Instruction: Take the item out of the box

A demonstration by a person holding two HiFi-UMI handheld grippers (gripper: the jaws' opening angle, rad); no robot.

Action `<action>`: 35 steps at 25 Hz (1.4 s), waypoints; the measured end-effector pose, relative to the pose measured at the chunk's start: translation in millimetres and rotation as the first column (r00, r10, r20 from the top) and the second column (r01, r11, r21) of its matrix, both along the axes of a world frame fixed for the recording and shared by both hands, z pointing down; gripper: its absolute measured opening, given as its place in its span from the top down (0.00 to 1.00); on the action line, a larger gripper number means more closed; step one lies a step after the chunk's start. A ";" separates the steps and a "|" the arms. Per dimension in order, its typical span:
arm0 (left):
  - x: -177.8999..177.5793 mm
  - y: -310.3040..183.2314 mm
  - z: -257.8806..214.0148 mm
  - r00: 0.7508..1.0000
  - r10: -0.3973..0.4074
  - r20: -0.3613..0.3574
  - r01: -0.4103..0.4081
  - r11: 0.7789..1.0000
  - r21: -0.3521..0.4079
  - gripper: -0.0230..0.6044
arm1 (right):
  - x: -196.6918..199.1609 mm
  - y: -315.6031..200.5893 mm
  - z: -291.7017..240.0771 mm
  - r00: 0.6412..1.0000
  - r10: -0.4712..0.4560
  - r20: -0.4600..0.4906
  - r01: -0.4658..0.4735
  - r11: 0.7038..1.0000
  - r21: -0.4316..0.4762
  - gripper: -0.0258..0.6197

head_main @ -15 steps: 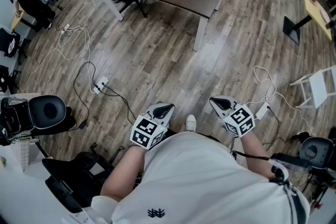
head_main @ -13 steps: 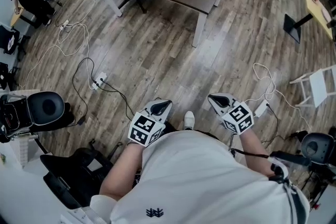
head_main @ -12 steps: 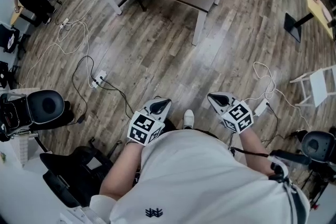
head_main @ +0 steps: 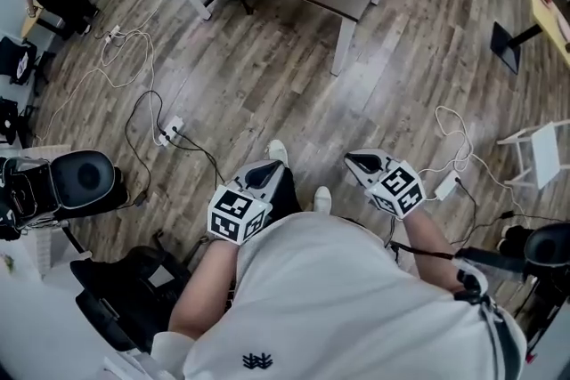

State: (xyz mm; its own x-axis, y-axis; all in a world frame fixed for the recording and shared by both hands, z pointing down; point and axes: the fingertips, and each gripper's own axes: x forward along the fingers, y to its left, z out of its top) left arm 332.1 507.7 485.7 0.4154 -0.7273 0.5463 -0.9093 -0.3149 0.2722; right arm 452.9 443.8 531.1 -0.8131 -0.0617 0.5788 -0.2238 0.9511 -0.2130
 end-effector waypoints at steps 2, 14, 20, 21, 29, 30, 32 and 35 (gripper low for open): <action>-9.2 -18.7 2.6 1.000 0.008 -0.014 -0.007 1.000 0.007 0.95 | -11.3 -15.9 0.9 1.000 0.008 -0.004 -0.008 1.000 0.008 0.96; -143.0 -132.6 -7.8 0.994 0.075 -0.080 -0.068 0.994 0.085 0.90 | -142.9 -122.0 -6.3 0.995 0.063 -0.083 -0.059 0.997 0.049 0.95; -229.8 -164.3 -8.8 0.991 0.094 -0.091 -0.085 0.992 0.095 0.88 | -238.1 -164.3 -7.9 0.992 0.055 -0.111 -0.050 0.997 0.051 0.82; -242.7 -167.3 -7.1 0.992 0.094 -0.088 -0.086 0.992 0.091 0.88 | -250.9 -169.1 -8.6 0.992 0.056 -0.114 -0.050 0.997 0.052 0.82; -315.6 -195.8 -7.1 0.994 0.005 -0.105 0.005 0.996 0.091 0.95 | -317.3 -207.6 -11.3 0.989 0.030 -0.144 -0.023 0.998 0.053 0.85; -321.7 -201.6 -6.3 0.994 0.003 -0.114 0.007 0.996 0.089 0.95 | -325.9 -216.6 -11.3 0.989 0.029 -0.143 -0.021 0.998 0.058 0.86; -332.1 -212.9 -2.9 0.992 0.007 -0.123 0.003 0.996 0.084 0.95 | -341.8 -233.1 -9.5 0.990 0.028 -0.139 -0.019 0.998 0.063 0.88; -347.7 -236.0 -1.0 0.993 0.013 -0.113 -0.004 0.997 0.077 0.95 | -360.3 -258.5 -3.2 0.991 0.025 -0.134 -0.018 0.999 0.050 0.90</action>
State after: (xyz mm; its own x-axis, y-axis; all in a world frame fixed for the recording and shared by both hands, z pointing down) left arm -15.6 271.7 484.7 0.4777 -0.7614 0.4383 -0.8712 -0.3460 0.3484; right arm 92.7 185.3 527.9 -0.7260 -0.1094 0.6789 -0.2681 0.9542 -0.1329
